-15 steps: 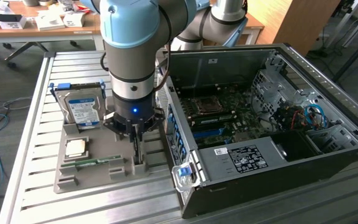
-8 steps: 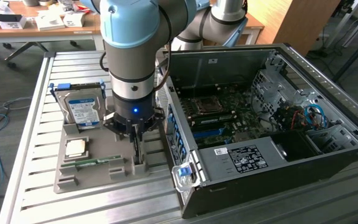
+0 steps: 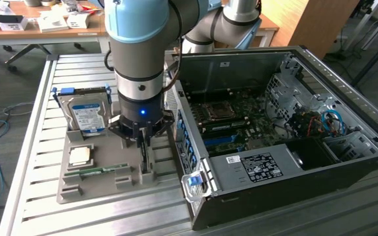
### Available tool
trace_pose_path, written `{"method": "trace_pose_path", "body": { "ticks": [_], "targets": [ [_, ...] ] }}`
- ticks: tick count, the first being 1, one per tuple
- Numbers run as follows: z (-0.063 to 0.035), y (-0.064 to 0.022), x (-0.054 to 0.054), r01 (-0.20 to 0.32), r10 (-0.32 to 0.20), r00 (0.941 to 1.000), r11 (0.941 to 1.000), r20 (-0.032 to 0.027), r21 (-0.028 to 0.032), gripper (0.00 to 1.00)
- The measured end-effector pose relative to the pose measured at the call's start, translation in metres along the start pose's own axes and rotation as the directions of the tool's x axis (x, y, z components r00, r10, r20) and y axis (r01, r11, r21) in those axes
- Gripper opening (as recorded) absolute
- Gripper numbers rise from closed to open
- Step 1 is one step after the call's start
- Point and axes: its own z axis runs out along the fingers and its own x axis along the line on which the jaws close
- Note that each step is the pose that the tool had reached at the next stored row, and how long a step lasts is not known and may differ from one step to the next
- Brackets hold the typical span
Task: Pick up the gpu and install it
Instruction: 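Pick up the gpu and move the gpu toward the slot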
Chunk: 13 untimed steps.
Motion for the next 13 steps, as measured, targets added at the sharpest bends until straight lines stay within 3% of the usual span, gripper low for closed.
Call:
{"method": "trace_pose_path", "body": {
  "ticks": [13],
  "targets": [
    [-0.0463,0.0035,0.000,0.000,0.000,1.0000,1.0000,-0.0001,0.0001,0.26]
  ]
}}
